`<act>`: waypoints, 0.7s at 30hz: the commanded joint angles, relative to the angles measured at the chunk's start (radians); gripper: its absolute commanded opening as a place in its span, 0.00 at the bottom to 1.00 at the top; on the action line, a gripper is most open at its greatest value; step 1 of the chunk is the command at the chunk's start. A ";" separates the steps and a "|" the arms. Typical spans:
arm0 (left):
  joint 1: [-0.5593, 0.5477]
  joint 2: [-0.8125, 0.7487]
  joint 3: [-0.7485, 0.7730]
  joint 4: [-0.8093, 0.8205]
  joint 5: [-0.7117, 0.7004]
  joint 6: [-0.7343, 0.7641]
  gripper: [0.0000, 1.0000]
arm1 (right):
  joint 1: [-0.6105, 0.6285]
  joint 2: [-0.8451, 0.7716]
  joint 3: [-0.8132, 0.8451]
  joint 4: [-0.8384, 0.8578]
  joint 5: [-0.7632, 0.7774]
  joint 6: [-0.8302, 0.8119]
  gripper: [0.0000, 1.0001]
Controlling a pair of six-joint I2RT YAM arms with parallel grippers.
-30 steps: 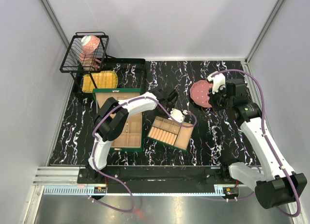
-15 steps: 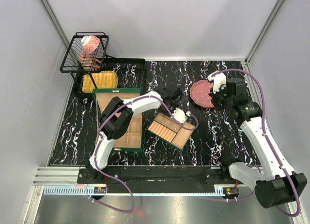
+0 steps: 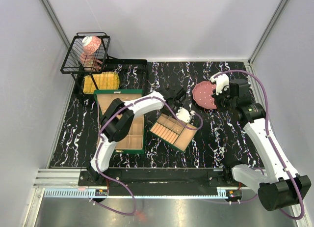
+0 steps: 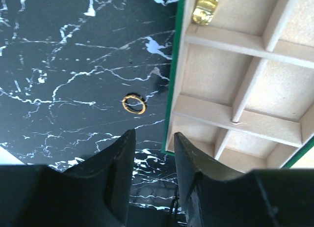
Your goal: Organize the mixed jewelry
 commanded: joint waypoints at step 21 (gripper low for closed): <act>0.180 -0.634 -0.114 -0.009 0.376 -0.686 0.58 | -0.004 0.098 0.154 -0.018 -0.074 -0.166 0.00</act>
